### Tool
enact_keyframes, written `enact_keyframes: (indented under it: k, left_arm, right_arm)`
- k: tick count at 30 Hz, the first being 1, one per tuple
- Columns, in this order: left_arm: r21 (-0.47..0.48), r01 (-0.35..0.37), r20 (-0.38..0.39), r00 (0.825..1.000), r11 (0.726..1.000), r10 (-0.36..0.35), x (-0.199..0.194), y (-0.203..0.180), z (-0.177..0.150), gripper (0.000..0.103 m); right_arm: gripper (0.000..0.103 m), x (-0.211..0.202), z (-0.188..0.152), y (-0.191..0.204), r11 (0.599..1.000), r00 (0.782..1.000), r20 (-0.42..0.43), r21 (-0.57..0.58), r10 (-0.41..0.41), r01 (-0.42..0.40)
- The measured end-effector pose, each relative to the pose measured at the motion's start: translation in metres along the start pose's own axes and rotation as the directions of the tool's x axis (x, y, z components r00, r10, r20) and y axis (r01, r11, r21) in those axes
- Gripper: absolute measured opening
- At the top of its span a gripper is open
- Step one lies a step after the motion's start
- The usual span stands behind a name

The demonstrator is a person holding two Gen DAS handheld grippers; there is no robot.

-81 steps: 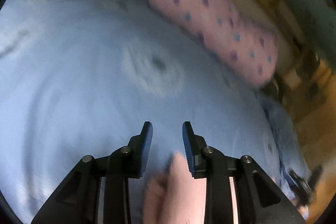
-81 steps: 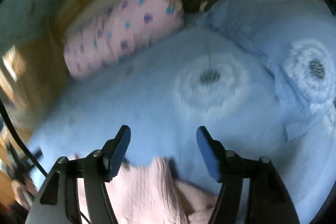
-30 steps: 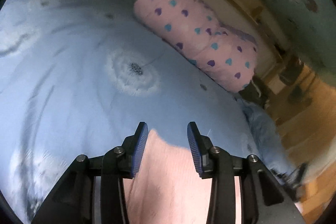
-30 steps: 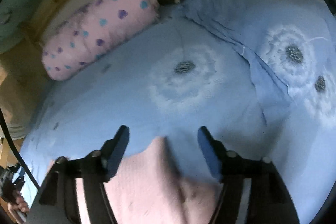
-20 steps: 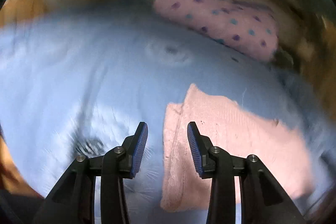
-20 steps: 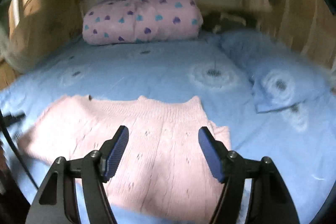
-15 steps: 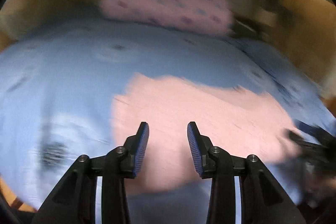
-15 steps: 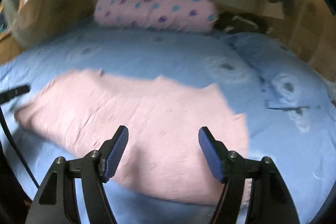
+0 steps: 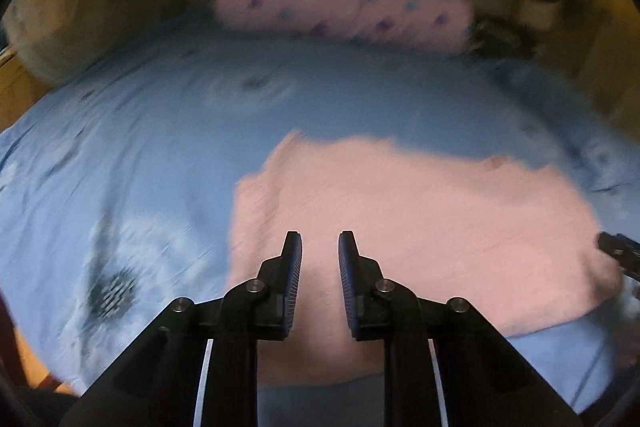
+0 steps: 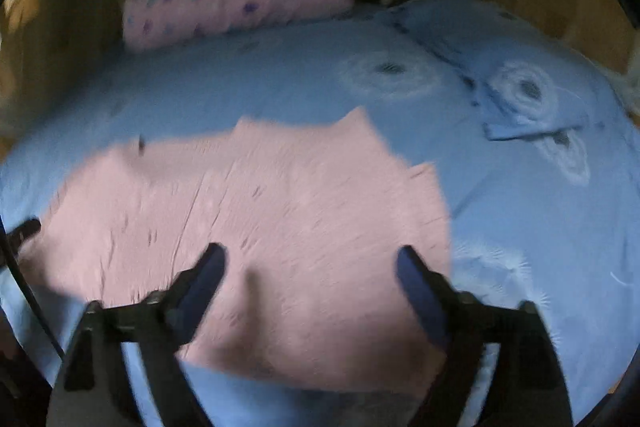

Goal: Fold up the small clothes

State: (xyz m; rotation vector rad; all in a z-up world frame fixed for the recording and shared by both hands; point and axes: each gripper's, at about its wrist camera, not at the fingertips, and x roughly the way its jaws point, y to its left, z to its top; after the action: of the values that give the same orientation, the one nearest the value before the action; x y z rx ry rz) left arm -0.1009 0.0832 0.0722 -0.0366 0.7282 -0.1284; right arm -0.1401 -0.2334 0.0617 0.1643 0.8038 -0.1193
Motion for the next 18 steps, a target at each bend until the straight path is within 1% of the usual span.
enact_keyframes:
  k: [1,2,3,4,5,6,7,8,9,10,11,12,13,14,16,17,18]
  left_arm:
    - [0.017,0.039,0.010,0.999,0.999,-0.039,-0.002,-0.009,0.002,0.000]
    - [0.033,0.094,0.004,0.996,0.995,-0.094,-0.002,-0.020,0.006,0.000]
    - [0.042,0.140,-0.008,0.990,0.989,-0.140,-0.001,-0.027,0.009,0.000]
    - [0.055,0.200,-0.025,0.980,0.978,-0.199,0.001,-0.039,0.012,0.000]
    - [0.069,0.231,-0.037,0.973,0.970,-0.229,0.003,-0.050,0.013,0.000]
    - [0.093,0.250,-0.059,0.968,0.964,-0.245,0.007,-0.059,0.013,0.000]
    - [0.128,0.250,-0.094,0.966,0.960,-0.239,0.015,-0.069,0.014,0.000]
    - [0.164,0.234,-0.140,0.967,0.958,-0.212,0.027,-0.080,0.010,0.000]
    - [0.182,0.230,-0.182,0.963,0.956,-0.197,0.036,-0.090,0.002,0.000]
    - [0.197,0.233,-0.230,0.955,0.952,-0.186,0.048,-0.099,-0.007,0.000]
    - [0.237,0.201,-0.273,0.953,0.950,-0.134,0.060,-0.108,-0.019,0.000]
    - [0.286,0.163,-0.256,0.963,0.944,-0.089,0.064,-0.116,-0.027,0.000]
    - [0.329,0.133,-0.222,0.973,0.935,-0.061,0.062,-0.121,-0.028,0.000]
    - [0.331,0.126,-0.221,0.974,0.935,-0.053,0.061,-0.123,-0.026,0.000]
    - [0.289,0.148,-0.212,0.973,0.946,-0.088,0.058,-0.119,-0.021,0.000]
    - [0.243,0.170,-0.210,0.970,0.955,-0.119,0.056,-0.112,-0.020,0.000]
    - [0.204,0.189,-0.210,0.967,0.960,-0.146,0.055,-0.106,-0.018,0.000]
  right_arm:
    - [0.100,0.000,0.003,-0.006,1.000,1.000,0.009,0.007,-0.007,0.007]
    - [0.100,0.000,0.002,-0.017,0.999,0.999,0.010,0.019,-0.031,0.031]
    - [0.100,0.004,0.001,-0.025,0.998,0.999,-0.001,0.033,-0.052,0.052]
    - [0.100,0.008,-0.001,-0.036,0.996,0.997,-0.020,0.057,-0.071,0.072]
    - [0.100,0.011,-0.005,-0.048,0.993,0.996,-0.043,0.092,-0.077,0.081]
    - [0.100,0.016,-0.009,-0.063,0.987,0.996,-0.074,0.148,-0.059,0.069]
    - [0.100,0.021,-0.012,-0.073,0.977,0.995,-0.097,0.211,-0.011,0.031]
    - [0.100,0.026,-0.014,-0.086,0.957,0.992,-0.105,0.288,0.071,-0.038]
    - [0.102,0.031,-0.018,-0.101,0.907,0.975,-0.092,0.394,0.201,-0.149]
    - [0.103,0.034,-0.021,-0.107,0.880,0.966,-0.079,0.435,0.248,-0.190]
    - [0.103,0.037,-0.022,-0.113,0.855,0.957,-0.059,0.468,0.283,-0.224]
    - [0.103,0.040,-0.022,-0.118,0.829,0.947,-0.042,0.497,0.318,-0.256]
    - [0.103,0.043,-0.022,-0.122,0.799,0.937,-0.024,0.529,0.350,-0.285]
    - [0.103,0.045,-0.023,-0.123,0.775,0.928,-0.005,0.551,0.374,-0.309]
    - [0.102,0.052,-0.024,-0.119,0.747,0.902,0.008,0.558,0.431,-0.362]
    - [0.101,0.057,-0.025,-0.109,0.745,0.888,0.001,0.545,0.460,-0.386]
    - [0.099,0.063,-0.023,-0.098,0.761,0.876,-0.029,0.511,0.481,-0.401]
